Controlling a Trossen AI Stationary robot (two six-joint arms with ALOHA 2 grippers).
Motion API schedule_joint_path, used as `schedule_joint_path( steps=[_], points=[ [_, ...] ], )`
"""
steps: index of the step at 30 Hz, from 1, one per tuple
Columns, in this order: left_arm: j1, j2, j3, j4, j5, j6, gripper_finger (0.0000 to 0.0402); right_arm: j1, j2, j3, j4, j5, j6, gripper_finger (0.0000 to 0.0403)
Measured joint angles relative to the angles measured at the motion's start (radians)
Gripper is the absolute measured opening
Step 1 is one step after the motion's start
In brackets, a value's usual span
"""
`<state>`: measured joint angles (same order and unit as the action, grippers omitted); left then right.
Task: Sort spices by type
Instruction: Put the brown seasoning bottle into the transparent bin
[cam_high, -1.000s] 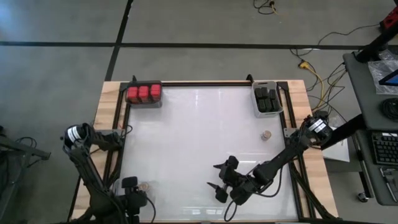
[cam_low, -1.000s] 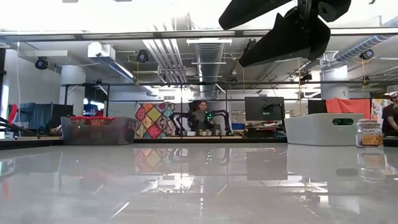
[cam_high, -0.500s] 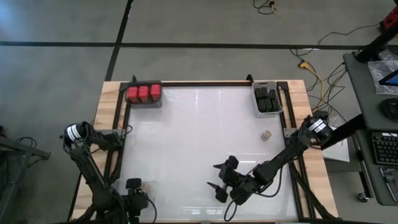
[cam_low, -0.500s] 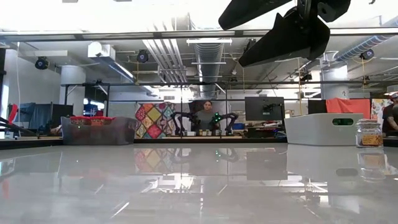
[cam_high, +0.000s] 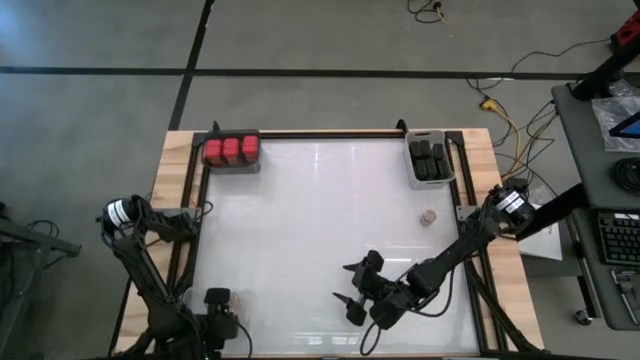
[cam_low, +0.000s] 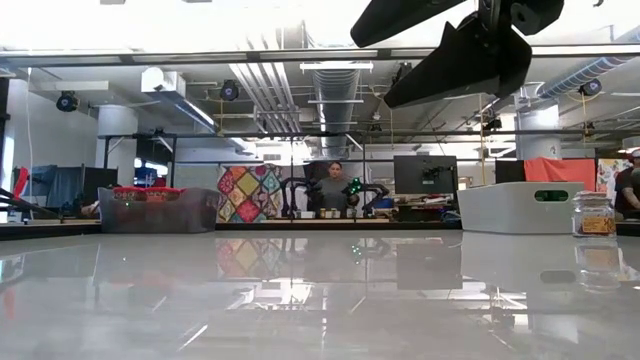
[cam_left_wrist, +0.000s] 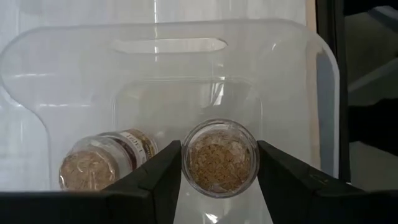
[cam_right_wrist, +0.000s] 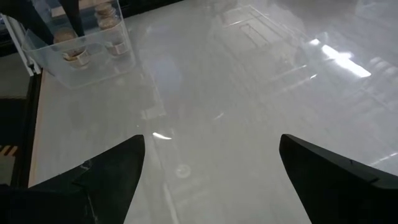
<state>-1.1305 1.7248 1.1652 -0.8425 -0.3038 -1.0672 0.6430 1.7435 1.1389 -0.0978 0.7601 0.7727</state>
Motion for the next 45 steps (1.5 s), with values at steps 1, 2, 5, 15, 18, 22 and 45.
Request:
schedule_joint_path(
  steps=[1,2,5,15,18,22,45],
  points=[
    [0.0,0.0,0.0,0.0,0.001,0.008,0.0172,0.0,0.0,0.0,0.0,0.0,0.005,0.0364],
    [-0.001,0.0,0.0,0.0,0.002,0.019,0.0173,0.0,0.0,0.0,0.0,0.0,0.011,0.0364],
    [-0.001,-0.001,0.0,0.0,0.024,0.068,0.0173,0.0,0.0,0.0,0.0,0.0,0.014,0.0364],
    [0.0,-0.002,-0.001,-0.001,0.053,0.131,0.0174,0.0,0.0,0.0,0.001,0.0,0.02,0.0364],
    [0.0,-0.003,-0.001,-0.001,0.053,0.131,0.0175,0.0,0.0,0.0,0.001,0.0,0.019,0.0364],
    [0.0,-0.004,-0.001,0.001,0.053,0.132,0.0175,0.0,0.0,0.0,0.002,0.0,0.016,0.0364],
    [0.0,-0.01,-0.003,0.039,0.042,0.152,0.0183,0.0,0.0,0.0,0.002,-0.004,0.011,0.0364]
  ],
)
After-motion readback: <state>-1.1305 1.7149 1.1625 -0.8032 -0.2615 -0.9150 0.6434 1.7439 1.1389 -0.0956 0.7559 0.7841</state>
